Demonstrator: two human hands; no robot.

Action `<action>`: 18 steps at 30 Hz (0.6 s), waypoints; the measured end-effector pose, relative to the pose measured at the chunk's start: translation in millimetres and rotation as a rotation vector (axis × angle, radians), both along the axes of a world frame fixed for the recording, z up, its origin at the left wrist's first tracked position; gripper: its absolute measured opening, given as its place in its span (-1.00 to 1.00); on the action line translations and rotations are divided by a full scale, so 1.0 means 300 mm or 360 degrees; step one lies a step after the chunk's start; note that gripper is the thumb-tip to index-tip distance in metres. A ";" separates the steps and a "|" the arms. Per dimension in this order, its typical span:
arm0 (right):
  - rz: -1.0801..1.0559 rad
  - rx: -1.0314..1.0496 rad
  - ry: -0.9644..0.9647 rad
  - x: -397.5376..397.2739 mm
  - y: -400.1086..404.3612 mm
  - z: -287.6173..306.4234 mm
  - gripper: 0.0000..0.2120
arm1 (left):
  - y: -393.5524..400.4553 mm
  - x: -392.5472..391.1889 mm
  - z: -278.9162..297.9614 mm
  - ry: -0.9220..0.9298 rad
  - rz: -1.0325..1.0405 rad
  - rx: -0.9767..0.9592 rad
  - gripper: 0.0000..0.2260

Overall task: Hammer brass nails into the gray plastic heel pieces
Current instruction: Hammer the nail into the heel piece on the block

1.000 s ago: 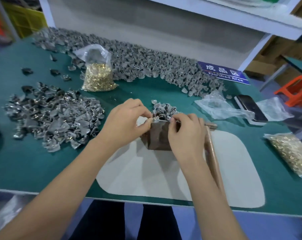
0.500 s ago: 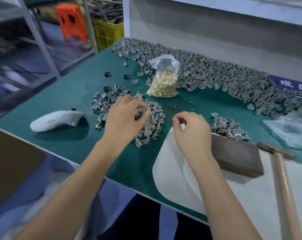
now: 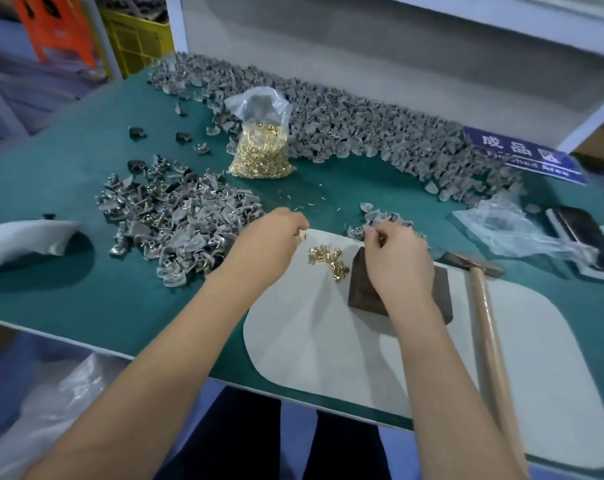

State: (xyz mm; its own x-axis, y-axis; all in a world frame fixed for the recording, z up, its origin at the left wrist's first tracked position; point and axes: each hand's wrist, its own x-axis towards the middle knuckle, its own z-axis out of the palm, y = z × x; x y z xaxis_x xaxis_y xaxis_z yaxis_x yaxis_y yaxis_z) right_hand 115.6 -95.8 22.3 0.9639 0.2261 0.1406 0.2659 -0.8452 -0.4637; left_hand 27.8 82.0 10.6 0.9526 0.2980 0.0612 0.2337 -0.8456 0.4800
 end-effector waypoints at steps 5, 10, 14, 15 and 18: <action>0.0093 -0.0020 -0.0001 0.003 -0.011 0.004 -0.67 | 0.004 0.049 0.012 0.0057 0.0056 -0.0003 -0.86; 0.0200 0.0228 0.0131 0.041 -0.036 0.011 -0.80 | 0.017 0.057 0.016 0.0062 -0.0065 0.0051 -0.88; 0.0287 0.0218 0.0180 0.056 -0.062 0.031 -0.80 | 0.022 0.062 0.012 0.0066 -0.0135 0.0155 -0.91; 0.0277 0.0221 0.0076 0.044 -0.062 0.026 -0.79 | 0.022 0.066 0.012 0.0083 -0.0160 0.0175 -0.92; 0.0320 0.0432 -0.0208 0.002 -0.066 0.007 -0.82 | -0.003 0.093 0.015 0.0007 -0.0266 0.0096 -0.92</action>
State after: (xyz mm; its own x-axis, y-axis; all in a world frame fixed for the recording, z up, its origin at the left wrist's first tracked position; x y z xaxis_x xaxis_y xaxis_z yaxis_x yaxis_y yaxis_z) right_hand 116.3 -115.5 24.4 0.8738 0.3468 0.3409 0.4863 -0.6208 -0.6150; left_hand 55.7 81.1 15.0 0.9888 0.1317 0.0697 0.0898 -0.9001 0.4263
